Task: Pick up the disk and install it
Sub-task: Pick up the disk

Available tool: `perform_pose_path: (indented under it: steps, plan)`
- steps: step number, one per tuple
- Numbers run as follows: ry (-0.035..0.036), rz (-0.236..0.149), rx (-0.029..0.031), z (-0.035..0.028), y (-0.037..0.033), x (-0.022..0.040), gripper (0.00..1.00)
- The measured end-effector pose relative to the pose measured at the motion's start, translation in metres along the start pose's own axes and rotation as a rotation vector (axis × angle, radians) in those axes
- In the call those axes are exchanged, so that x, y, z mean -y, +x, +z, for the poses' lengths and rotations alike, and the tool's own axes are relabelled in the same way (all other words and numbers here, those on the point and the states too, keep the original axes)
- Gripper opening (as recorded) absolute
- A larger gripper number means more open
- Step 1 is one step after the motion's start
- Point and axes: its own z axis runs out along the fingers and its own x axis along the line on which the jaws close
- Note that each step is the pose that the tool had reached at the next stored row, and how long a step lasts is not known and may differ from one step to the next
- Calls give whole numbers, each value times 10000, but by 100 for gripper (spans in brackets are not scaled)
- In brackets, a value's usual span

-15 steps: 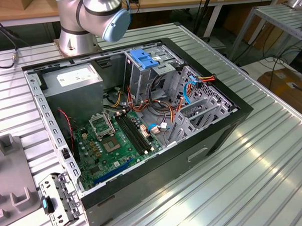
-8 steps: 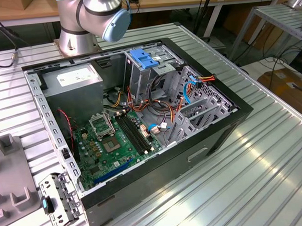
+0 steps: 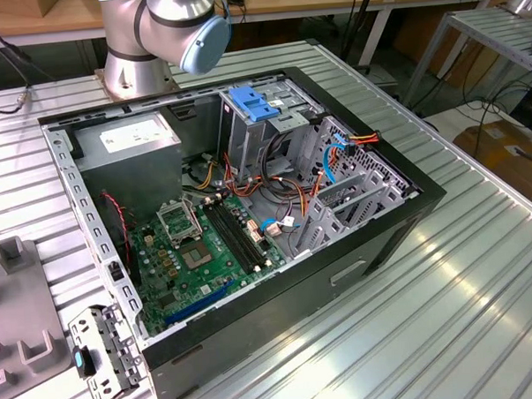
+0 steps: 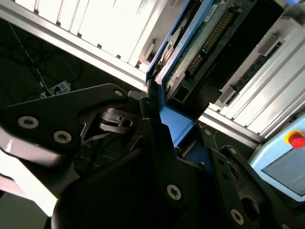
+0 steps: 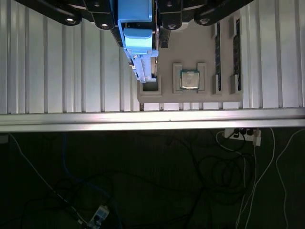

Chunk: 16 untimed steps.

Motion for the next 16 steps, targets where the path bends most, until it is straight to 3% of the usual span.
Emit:
perform_pose_path:
  steps: [11,16]
  plan:
    - [-40,0,5,-221,-2,3,37]
    - [-73,0,10,-368,-3,5,37]
